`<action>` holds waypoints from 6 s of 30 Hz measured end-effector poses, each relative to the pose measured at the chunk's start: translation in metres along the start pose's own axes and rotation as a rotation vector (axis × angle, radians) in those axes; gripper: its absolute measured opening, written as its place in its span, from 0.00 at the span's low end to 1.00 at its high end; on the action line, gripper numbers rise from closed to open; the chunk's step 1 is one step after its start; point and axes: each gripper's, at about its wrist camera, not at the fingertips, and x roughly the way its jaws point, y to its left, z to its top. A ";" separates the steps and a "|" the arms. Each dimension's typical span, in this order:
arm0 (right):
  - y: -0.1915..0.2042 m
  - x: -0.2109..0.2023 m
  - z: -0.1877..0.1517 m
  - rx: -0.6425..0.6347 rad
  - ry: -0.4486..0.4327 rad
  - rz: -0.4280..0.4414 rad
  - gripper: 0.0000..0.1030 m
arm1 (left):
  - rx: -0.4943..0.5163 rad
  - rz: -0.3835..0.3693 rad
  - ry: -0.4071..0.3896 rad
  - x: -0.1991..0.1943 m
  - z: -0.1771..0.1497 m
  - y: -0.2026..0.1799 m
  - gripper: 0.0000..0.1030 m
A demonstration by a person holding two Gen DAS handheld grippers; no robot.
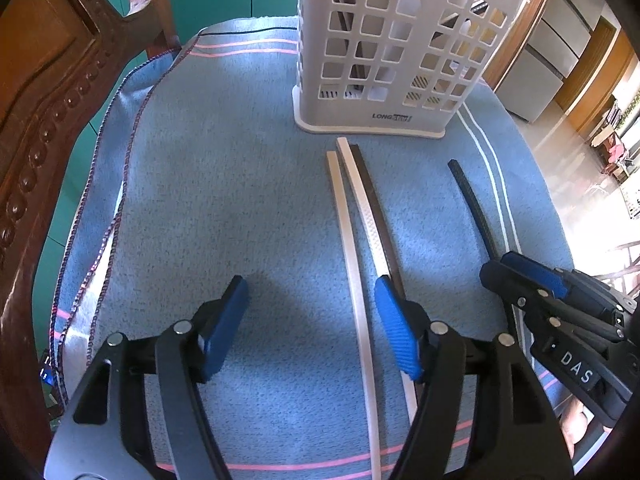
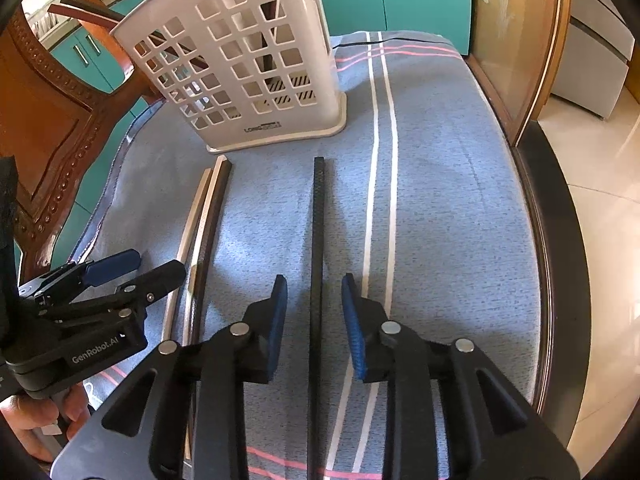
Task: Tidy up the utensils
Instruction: 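Close the left gripper on a pale wooden chopstick while the right gripper closes on a black one, then lift both held chopsticks over the white holder, lower them in, open both grippers, then move both grippers back down to the last chopsticks on the cloth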
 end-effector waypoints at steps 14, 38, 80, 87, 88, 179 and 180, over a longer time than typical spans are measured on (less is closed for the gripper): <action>0.001 0.000 0.000 -0.004 -0.001 0.000 0.30 | -0.044 -0.016 -0.001 0.000 0.005 0.011 0.68; 0.000 0.000 0.000 -0.006 0.000 0.000 0.30 | 0.005 0.056 -0.014 0.010 0.011 -0.010 0.68; 0.032 0.018 0.022 -0.174 0.046 -0.084 0.26 | -0.001 -0.028 0.029 0.018 0.032 -0.008 0.31; 0.030 0.032 0.046 -0.198 0.080 -0.103 0.26 | -0.019 -0.025 0.049 0.025 0.050 -0.001 0.31; 0.033 0.032 0.044 -0.219 0.070 -0.118 0.26 | -0.011 -0.015 0.047 0.025 0.051 -0.003 0.31; 0.084 0.014 -0.007 -0.306 0.041 0.005 0.14 | -0.129 0.023 -0.327 -0.074 0.033 0.038 0.62; 0.084 0.012 -0.007 -0.310 0.035 -0.001 0.14 | -0.125 0.027 -0.310 -0.070 0.032 0.037 0.62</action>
